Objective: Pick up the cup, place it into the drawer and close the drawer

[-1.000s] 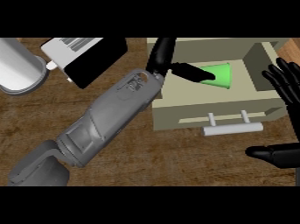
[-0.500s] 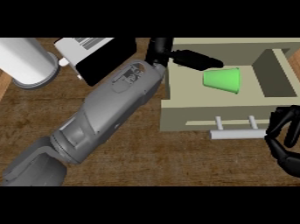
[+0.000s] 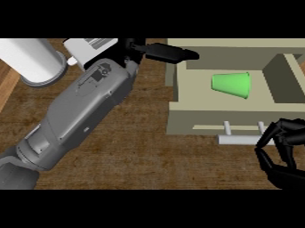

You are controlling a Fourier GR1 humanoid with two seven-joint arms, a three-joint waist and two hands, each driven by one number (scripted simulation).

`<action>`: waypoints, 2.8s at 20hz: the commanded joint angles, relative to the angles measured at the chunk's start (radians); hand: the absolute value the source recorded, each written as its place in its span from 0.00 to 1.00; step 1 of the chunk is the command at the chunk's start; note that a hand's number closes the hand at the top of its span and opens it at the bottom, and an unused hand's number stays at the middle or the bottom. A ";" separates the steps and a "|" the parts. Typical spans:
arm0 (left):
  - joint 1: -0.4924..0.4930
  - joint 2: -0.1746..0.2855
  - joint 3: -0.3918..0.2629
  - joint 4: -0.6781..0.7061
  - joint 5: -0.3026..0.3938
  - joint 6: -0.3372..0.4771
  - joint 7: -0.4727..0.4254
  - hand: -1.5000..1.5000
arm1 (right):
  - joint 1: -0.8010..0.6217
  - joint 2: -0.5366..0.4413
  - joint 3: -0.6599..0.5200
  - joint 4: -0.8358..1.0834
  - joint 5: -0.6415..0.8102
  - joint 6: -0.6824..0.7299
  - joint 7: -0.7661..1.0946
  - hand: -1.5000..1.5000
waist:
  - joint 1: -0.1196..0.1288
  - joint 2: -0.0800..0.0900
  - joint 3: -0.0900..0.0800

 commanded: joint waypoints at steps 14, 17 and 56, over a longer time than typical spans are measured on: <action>0.419 0.266 0.084 -0.427 0.012 -0.101 0.044 0.00 | -0.221 -0.012 0.285 0.429 0.644 -0.225 -0.098 1.00 | 0.038 0.005 0.000; 0.469 0.304 0.129 -0.422 0.033 -0.165 0.015 0.00 | -0.272 0.008 0.314 0.574 0.736 -0.313 -0.154 1.00 | 0.035 0.013 0.001; 0.728 0.381 0.246 -0.533 0.055 -0.428 -0.038 0.00 | -0.980 -0.049 -0.032 1.759 0.677 -0.465 -0.512 1.00 | 0.103 0.062 0.005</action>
